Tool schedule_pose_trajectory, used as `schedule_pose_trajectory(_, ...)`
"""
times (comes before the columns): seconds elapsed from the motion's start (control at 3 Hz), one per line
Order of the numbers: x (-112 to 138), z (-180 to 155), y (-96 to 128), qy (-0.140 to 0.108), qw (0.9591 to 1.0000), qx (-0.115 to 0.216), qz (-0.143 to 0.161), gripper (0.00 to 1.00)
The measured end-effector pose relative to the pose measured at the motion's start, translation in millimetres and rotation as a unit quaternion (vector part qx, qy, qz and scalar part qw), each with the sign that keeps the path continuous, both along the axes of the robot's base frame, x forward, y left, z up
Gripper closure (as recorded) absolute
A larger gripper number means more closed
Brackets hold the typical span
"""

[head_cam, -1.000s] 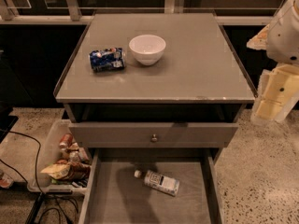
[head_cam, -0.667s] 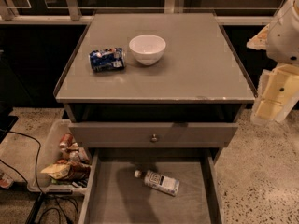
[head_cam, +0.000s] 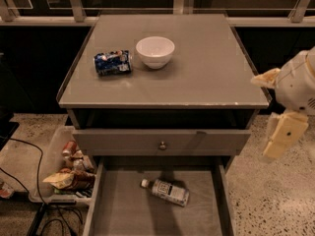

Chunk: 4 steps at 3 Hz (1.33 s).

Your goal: Pick blue plastic bottle from middle drawer and place on counter

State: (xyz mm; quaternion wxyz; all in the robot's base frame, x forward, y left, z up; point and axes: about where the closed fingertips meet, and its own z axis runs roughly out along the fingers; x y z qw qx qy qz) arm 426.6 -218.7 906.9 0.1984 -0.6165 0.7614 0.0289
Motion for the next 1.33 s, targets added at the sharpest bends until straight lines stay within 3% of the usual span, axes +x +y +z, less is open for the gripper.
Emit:
schedule_pose_trajectory(0.33,-5.5,-69.0,0.2,0.029,0.9991,0.023,0.020,0.00)
schedule_pose_trajectory(1.0,-7.7,-75.6,0.5,0.033,0.9990,0.022,0.022,0.00)
schedule_pose_trajectory(1.33,-10.6,-115.5,14.1,0.046,0.9975,0.048,0.025,0.00)
